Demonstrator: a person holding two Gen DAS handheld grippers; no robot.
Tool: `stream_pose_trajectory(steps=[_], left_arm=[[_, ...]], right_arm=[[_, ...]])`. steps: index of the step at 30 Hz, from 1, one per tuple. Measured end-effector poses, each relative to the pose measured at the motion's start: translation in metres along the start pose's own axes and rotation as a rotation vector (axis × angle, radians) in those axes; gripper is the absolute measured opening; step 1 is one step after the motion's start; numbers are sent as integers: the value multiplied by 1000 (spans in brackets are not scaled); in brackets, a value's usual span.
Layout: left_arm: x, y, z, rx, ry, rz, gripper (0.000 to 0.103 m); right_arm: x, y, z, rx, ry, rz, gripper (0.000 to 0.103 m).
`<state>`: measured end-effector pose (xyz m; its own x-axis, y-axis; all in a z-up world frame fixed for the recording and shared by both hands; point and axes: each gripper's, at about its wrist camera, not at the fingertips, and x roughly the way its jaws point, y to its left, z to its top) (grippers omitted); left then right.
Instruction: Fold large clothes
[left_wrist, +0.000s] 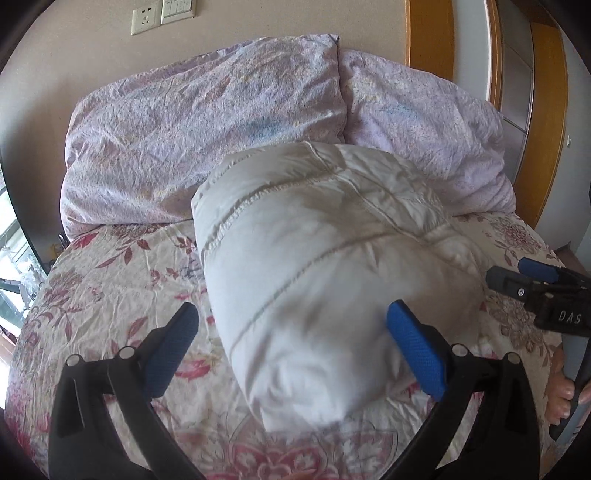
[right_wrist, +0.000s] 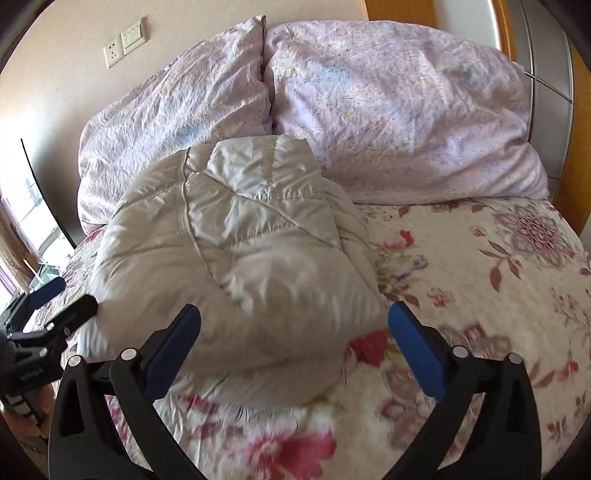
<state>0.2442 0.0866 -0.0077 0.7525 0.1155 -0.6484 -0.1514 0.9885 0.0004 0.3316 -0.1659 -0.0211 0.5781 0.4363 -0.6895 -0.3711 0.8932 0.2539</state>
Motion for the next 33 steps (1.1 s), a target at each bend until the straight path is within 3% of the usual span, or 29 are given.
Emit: stream_pose_trajectory(steps=[6,13,33], left_arm=[[-22,0,-36,-16,61,-13,101],[-59,4,-60,-53,48,-13,101],[-91,-3,-58,-60,72,-69,101]], right_arm=[[-31,2,-28,33,15,20,102],[-62,6,-56,48,32,15,102],[-97,21,-69,49,80,62,102]])
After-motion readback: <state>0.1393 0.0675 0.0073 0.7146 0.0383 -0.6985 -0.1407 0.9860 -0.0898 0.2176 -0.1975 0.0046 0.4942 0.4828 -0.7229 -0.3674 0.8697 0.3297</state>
